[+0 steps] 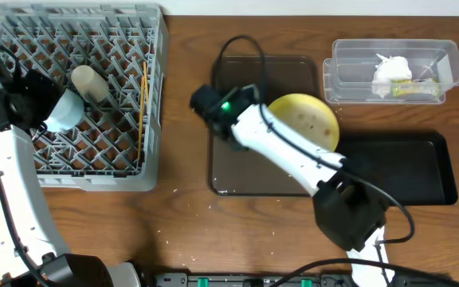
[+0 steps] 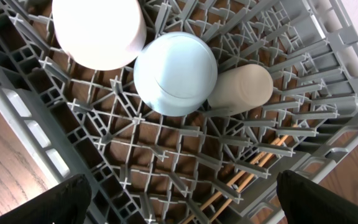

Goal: Sort waste into correct bins and load items into the dishwasher
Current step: 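Lift the yellow plate and carry it right over the black tray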

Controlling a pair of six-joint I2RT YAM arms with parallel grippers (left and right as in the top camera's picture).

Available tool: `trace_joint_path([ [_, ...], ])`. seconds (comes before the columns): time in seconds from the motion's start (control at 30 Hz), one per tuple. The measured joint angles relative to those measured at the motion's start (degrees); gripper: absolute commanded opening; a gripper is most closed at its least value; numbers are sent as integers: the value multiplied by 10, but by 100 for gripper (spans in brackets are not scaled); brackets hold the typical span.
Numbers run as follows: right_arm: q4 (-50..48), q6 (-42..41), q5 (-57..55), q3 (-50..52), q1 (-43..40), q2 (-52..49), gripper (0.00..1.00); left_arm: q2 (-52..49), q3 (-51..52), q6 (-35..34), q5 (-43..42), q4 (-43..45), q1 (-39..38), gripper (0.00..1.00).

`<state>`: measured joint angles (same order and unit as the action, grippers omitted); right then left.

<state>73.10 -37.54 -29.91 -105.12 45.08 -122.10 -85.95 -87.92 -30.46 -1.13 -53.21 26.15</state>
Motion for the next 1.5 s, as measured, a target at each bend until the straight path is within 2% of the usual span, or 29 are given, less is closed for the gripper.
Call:
trace_joint_path([
  [0.47,88,-60,-32,-91,-144,0,1,0,0,0,0,0,0,96],
  [0.8,132,-141,-35,-95,-263,0,2,0,0,0,0,0,0,96],
  [1.23,134,-204,101,-95,-456,0,1,0,0,0,0,0,0,96],
  [1.5,152,-209,195,-95,-537,0,2,0,0,0,0,0,0,96],
])
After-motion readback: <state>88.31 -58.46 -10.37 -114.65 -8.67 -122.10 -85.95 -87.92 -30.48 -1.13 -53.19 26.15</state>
